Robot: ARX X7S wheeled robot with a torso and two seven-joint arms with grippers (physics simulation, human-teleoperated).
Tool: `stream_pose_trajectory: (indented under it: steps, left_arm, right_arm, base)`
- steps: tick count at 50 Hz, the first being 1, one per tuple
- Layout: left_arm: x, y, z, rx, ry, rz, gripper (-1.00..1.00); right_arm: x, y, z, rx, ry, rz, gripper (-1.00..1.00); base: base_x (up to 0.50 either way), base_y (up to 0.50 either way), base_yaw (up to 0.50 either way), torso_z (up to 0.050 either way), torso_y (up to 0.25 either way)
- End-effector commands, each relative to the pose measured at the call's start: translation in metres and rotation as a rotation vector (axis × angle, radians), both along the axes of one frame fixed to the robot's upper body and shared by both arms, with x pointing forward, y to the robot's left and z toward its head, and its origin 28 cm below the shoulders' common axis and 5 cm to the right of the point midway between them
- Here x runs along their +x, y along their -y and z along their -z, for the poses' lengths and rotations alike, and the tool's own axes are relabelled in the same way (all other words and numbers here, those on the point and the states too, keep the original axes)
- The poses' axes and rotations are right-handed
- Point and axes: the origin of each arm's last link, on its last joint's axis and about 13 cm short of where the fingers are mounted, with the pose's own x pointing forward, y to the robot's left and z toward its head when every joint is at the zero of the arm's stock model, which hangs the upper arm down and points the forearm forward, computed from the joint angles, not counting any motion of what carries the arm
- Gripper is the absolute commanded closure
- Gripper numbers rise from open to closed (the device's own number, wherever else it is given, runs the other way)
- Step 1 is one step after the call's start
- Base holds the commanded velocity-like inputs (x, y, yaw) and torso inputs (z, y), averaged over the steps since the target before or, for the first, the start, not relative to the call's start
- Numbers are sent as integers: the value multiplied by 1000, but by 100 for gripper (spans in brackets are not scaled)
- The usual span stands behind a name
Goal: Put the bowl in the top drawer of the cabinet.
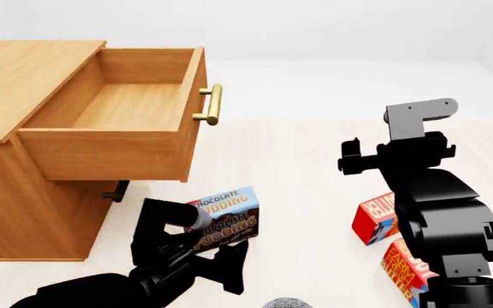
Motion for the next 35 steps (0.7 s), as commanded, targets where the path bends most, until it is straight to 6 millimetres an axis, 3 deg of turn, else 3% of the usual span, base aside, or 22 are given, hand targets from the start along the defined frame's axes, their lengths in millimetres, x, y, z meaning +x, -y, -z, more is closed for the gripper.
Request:
stream_pose_trajectory:
  steps: [1,12,35]
  left_arm:
    - [0,6,24,6,-80,34,-100]
    - [-3,15,47,6,-185,108,-100]
    - [-16,29,73,58,-226,210,-100]
  right_arm:
    - [1,-3,2,-8,-1,-12,-100]
    - [1,-3,6,-8,-7,-12,-100]
    - [1,-1,9,-1,-14,-16,-100]
  base:
    - [0,0,0,0,0]
    - [0,0,0,0,0]
    - [0,0,0,0,0]
